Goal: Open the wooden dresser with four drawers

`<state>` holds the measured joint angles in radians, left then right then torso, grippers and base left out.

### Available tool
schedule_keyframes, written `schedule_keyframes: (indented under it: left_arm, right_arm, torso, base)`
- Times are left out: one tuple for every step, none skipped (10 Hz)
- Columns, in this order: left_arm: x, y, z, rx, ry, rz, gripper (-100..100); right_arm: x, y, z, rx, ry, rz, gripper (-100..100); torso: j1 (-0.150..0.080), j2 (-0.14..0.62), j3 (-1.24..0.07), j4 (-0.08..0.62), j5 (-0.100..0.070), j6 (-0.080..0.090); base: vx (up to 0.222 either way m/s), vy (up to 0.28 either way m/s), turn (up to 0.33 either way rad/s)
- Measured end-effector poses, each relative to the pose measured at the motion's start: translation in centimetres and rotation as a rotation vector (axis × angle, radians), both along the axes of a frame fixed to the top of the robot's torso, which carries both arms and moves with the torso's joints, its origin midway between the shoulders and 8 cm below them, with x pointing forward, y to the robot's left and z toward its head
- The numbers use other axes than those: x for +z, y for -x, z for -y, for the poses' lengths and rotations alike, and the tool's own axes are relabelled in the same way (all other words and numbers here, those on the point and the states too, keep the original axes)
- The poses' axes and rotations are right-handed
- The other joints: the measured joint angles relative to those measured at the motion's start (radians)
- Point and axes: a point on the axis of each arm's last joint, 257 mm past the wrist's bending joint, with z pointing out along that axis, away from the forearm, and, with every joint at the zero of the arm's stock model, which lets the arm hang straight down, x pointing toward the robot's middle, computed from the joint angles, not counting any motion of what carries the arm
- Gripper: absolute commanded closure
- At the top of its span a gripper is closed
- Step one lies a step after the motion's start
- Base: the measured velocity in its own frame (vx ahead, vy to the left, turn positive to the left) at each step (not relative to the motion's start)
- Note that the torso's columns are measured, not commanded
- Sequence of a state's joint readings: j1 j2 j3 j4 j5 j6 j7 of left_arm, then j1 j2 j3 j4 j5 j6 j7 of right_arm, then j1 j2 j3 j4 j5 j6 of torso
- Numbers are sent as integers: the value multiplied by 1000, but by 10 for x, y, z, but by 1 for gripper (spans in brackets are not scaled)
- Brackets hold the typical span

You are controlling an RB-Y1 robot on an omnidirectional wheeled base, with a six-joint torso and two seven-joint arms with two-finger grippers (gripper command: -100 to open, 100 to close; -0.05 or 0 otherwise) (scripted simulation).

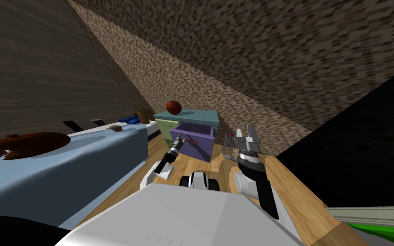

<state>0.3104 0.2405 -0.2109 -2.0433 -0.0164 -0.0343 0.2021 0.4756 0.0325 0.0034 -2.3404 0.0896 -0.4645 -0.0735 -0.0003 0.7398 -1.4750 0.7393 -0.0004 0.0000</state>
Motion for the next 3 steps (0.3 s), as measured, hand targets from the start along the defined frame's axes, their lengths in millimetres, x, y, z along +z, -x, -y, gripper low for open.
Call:
schedule_keyframes:
  left_arm:
    - [-1,0,0,0,0,-1,0]
    - [-1,0,0,0,-1,-2,0]
    - [-1,0,0,1,-1,-3,0]
  right_arm:
    - [0,0,0,0,0,0,0]
    - [0,0,0,0,0,0,0]
    - [0,0,0,0,0,0,0]
  torso:
    - [0,-1,0,0,0,0]
    - [0,-1,-1,-1,0,0]
    - [0,-1,-1,-1,0,0]
  base:
    - [0,0,0]
    - [0,0,0]
    - [0,0,0]
